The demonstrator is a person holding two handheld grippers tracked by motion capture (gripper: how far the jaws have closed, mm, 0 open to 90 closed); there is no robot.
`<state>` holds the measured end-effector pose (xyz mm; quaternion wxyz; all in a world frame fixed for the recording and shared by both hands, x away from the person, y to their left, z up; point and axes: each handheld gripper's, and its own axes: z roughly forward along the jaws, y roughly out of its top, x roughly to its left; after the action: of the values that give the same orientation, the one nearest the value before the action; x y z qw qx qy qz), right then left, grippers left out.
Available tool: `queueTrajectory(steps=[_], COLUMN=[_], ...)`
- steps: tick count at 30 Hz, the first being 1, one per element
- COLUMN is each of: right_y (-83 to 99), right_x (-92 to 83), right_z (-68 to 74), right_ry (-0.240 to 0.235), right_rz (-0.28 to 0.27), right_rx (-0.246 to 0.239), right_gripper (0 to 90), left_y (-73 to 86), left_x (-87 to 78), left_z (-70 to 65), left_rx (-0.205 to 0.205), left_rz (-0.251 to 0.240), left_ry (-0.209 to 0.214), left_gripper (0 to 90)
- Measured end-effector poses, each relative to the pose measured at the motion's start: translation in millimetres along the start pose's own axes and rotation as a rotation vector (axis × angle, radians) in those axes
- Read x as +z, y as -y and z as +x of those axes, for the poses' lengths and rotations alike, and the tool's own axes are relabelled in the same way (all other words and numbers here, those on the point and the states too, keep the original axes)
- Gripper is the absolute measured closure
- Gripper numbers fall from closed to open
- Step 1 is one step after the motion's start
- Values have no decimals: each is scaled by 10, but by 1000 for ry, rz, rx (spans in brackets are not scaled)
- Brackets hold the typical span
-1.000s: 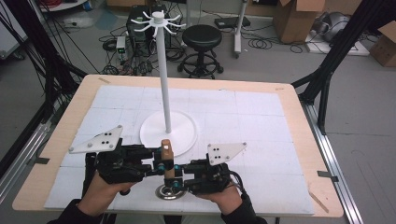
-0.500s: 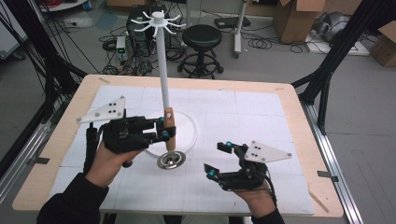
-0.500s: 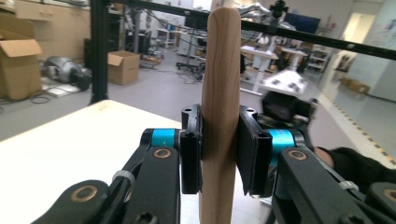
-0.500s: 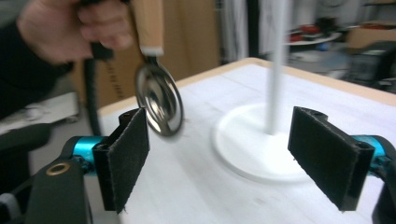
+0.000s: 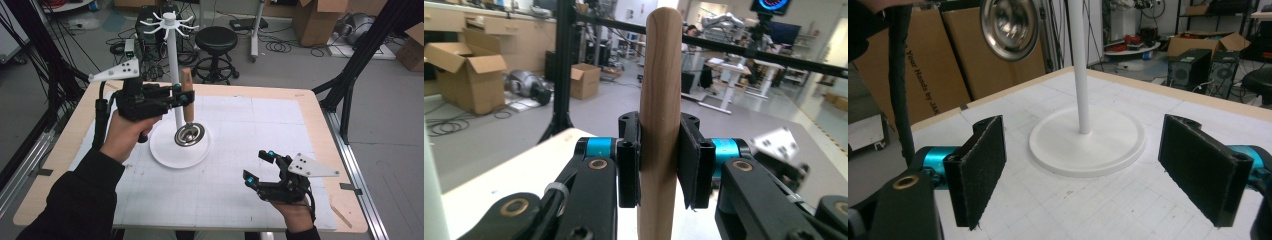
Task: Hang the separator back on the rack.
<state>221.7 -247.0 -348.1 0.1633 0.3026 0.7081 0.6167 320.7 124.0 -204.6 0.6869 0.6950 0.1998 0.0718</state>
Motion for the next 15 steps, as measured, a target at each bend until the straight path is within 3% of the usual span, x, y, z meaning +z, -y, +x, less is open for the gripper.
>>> queueTrajectory(steps=[3, 12, 15], right_y=[1, -13, -16], right_x=[-15, -40, -44], right_z=[-7, -6, 0], right_ry=[-5, -16, -21], right_rz=[-4, -16, -17], right_rx=[6, 3, 7], right_gripper=[180, 180, 180], left_y=[-155, -405, -502], left_x=[96, 219, 251], left_z=[47, 87, 110], left_rx=[7, 34, 29], left_rz=[2, -1, -9], left_ry=[-23, -71, -104], left_gripper=[727, 727, 727])
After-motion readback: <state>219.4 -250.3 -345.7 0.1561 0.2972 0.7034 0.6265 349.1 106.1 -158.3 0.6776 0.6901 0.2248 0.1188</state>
